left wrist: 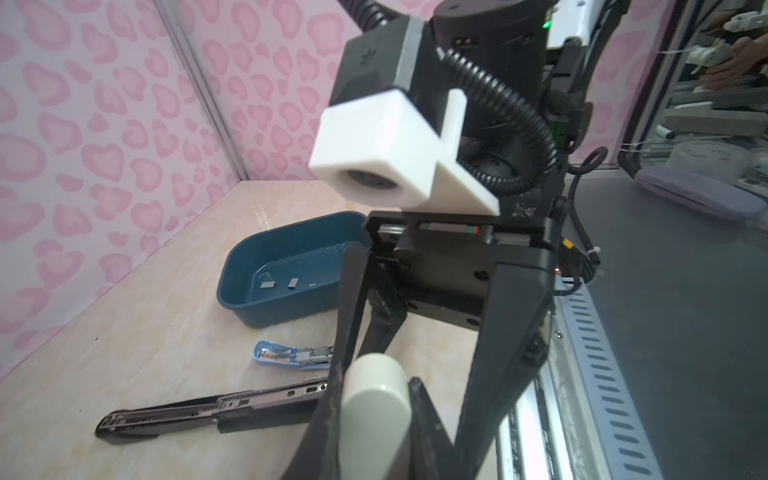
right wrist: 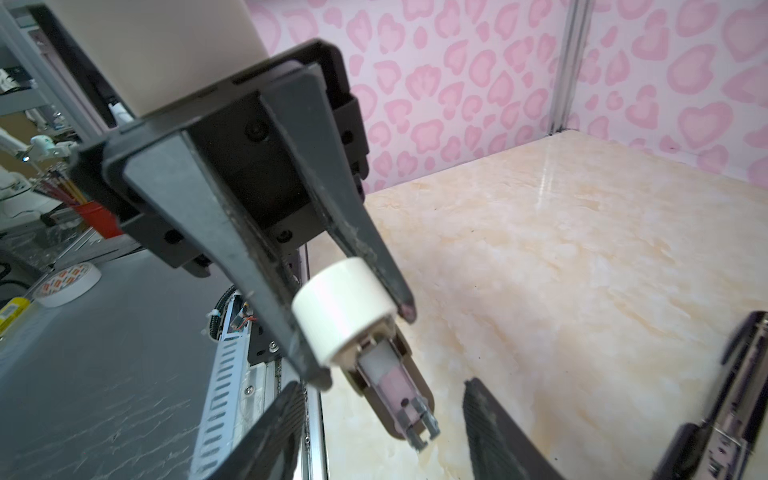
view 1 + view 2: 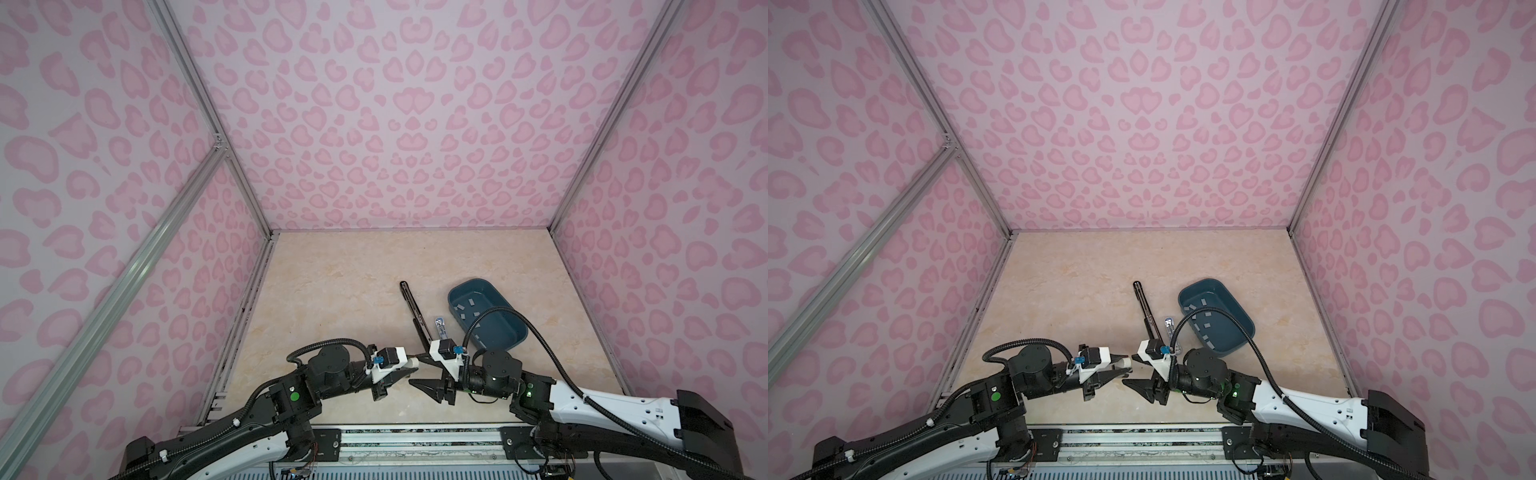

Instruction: Load the staples into the stapler

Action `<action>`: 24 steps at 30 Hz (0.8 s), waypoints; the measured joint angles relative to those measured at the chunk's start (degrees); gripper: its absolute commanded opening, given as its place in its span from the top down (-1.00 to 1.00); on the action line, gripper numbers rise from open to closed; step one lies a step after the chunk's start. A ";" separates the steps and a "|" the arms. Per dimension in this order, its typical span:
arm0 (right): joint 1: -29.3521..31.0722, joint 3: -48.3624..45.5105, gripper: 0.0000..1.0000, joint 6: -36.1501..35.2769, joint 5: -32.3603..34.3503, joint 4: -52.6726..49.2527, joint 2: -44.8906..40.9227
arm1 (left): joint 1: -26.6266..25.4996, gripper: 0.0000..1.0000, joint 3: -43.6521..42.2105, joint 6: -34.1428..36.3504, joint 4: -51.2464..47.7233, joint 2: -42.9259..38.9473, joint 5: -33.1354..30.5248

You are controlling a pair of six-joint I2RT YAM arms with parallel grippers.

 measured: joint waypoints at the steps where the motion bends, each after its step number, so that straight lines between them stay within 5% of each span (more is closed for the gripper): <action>1: 0.02 0.09 -0.16 -0.44 -1.05 0.63 0.66 | 0.02 0.93 0.13 0.00 0.11 -0.09 0.52; 14: 0.59 0.68 -0.14 -2.36 -7.15 6.47 5.60 | 0.13 0.92 0.15 -1.57 2.60 -2.54 4.66; 24: 0.79 0.20 -0.16 -3.58 -5.09 6.58 2.34 | 0.13 0.92 0.15 -2.14 2.95 -2.58 5.51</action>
